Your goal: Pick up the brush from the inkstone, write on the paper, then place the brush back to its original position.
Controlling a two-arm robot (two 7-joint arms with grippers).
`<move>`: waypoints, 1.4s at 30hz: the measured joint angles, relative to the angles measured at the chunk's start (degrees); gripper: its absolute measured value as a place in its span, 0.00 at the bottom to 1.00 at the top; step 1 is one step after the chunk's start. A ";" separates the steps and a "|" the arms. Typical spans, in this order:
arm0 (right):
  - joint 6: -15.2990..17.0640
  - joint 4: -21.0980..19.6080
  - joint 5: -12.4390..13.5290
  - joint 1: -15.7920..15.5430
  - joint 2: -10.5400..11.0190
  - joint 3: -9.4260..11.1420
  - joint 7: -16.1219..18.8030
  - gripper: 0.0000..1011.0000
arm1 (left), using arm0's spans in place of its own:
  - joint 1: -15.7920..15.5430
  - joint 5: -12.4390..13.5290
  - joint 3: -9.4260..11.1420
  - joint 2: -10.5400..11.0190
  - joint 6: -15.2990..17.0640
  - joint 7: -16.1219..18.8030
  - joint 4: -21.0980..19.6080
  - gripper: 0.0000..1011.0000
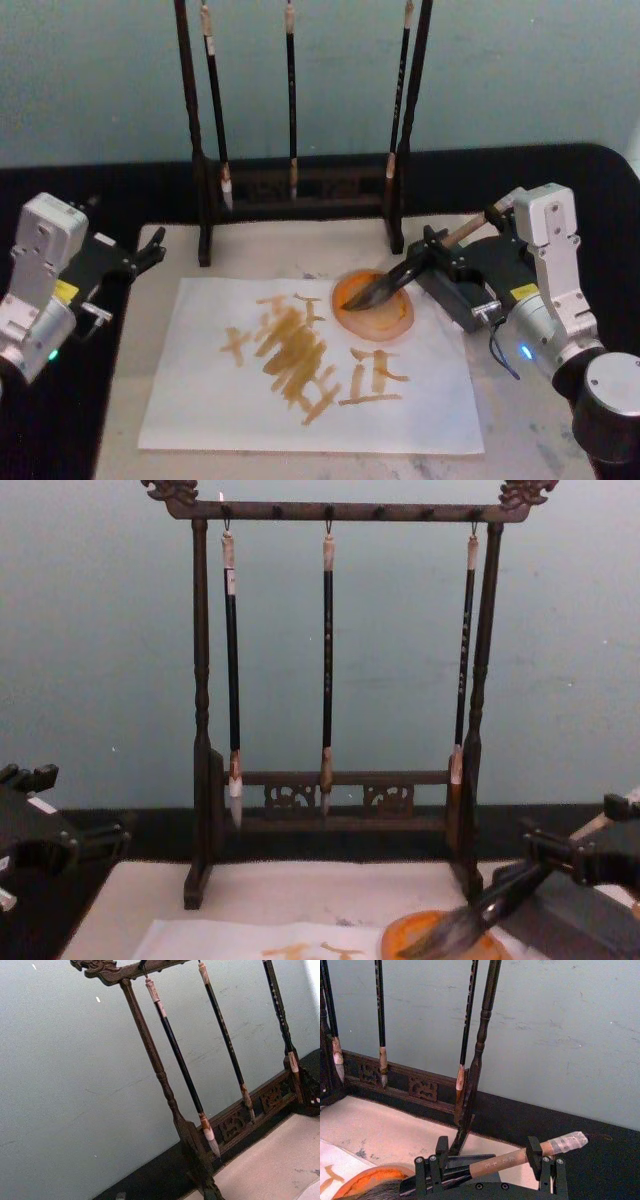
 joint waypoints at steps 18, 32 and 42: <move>0.00 0.00 0.00 0.00 0.00 0.00 0.00 0.99 | 0.00 0.00 0.00 0.00 0.00 0.00 0.00 1.00; 0.00 0.00 0.00 0.00 0.00 0.00 0.00 0.99 | 0.00 0.00 0.00 0.00 0.00 0.00 0.00 1.00; 0.00 0.00 0.00 0.00 0.00 0.00 0.00 0.99 | 0.00 0.00 0.00 0.00 0.00 0.00 0.00 1.00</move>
